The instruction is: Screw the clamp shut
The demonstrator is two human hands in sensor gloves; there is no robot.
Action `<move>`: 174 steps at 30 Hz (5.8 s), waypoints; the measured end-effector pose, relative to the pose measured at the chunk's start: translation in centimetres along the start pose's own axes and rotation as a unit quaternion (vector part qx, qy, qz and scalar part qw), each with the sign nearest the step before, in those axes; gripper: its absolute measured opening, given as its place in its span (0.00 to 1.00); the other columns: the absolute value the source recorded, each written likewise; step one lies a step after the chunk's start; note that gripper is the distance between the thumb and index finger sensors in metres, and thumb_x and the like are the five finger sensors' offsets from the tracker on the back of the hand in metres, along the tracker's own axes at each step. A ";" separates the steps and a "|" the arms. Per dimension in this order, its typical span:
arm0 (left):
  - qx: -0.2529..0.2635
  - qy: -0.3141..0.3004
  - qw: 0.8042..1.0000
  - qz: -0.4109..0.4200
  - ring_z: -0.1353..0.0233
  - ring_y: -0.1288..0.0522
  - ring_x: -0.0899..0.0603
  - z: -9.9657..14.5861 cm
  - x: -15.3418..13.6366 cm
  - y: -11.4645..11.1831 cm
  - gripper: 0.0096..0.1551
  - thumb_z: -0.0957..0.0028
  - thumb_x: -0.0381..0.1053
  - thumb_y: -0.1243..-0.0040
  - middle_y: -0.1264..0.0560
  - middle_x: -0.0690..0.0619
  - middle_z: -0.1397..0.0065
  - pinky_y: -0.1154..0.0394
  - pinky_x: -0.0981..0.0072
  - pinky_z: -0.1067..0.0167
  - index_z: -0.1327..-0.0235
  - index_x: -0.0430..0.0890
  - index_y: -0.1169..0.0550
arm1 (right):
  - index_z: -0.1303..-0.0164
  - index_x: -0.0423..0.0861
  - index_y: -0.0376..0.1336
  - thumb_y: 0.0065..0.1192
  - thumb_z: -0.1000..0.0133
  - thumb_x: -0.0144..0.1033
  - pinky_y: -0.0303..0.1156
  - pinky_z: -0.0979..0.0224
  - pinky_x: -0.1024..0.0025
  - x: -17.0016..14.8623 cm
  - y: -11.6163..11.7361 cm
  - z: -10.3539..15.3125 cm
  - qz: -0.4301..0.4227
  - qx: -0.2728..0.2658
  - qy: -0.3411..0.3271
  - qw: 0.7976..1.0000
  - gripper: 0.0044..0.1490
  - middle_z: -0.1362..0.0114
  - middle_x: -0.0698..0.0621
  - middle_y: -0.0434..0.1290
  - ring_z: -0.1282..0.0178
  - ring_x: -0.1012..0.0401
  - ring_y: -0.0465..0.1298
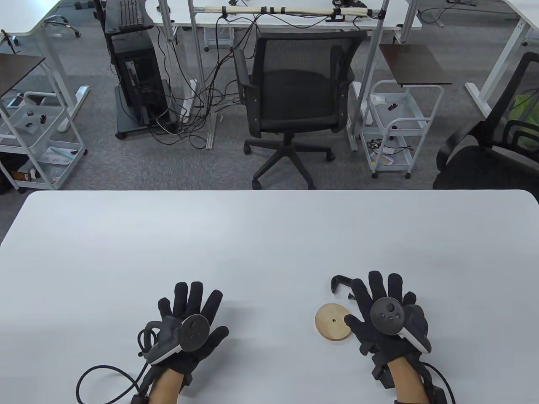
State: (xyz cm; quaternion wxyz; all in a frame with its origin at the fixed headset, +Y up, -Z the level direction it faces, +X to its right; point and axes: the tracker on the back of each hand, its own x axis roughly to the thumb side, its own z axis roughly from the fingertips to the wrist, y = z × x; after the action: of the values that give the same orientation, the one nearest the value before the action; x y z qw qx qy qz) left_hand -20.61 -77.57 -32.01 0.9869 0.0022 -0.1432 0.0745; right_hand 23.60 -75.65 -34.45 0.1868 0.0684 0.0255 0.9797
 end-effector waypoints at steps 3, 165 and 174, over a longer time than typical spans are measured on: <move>0.000 -0.004 1.000 0.000 0.19 0.71 0.26 0.0 0.1 -0.1 0.53 0.48 0.75 0.48 0.65 0.40 0.11 0.61 0.13 0.36 0.14 0.60 0.53 | 0.16 0.59 0.38 0.63 0.48 0.59 0.23 0.31 0.22 0.1 -0.3 -0.1 -0.001 -0.001 -0.002 1.000 0.57 0.12 0.49 0.26 0.20 0.41 0.18; -0.222 -0.209 0.952 -0.031 0.24 0.46 0.21 -16.1 26.4 -7.9 0.49 0.52 0.68 0.29 0.49 0.35 0.16 0.32 0.28 0.40 0.19 0.62 0.40 | 0.20 0.61 0.54 0.76 0.50 0.56 0.64 0.40 0.30 -0.6 -2.8 3.8 -0.518 -0.190 -0.198 0.810 0.50 0.14 0.39 0.45 0.26 0.29 0.51; -0.141 -0.239 0.958 -0.074 0.26 0.38 0.23 -15.0 25.6 -6.3 0.50 0.60 0.71 0.25 0.41 0.33 0.19 0.22 0.29 0.47 0.24 0.62 0.34 | 0.20 0.61 0.53 0.76 0.50 0.56 0.64 0.40 0.30 -0.4 -2.8 3.9 -0.518 -0.187 -0.201 0.810 0.50 0.14 0.39 0.45 0.26 0.29 0.51</move>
State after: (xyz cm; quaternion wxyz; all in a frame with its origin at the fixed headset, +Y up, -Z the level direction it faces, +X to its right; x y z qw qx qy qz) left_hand 8.81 -79.64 -39.05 0.9170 -0.1089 -0.3832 -0.0224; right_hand 25.58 -73.08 -30.91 0.6765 0.2041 -0.1646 0.6882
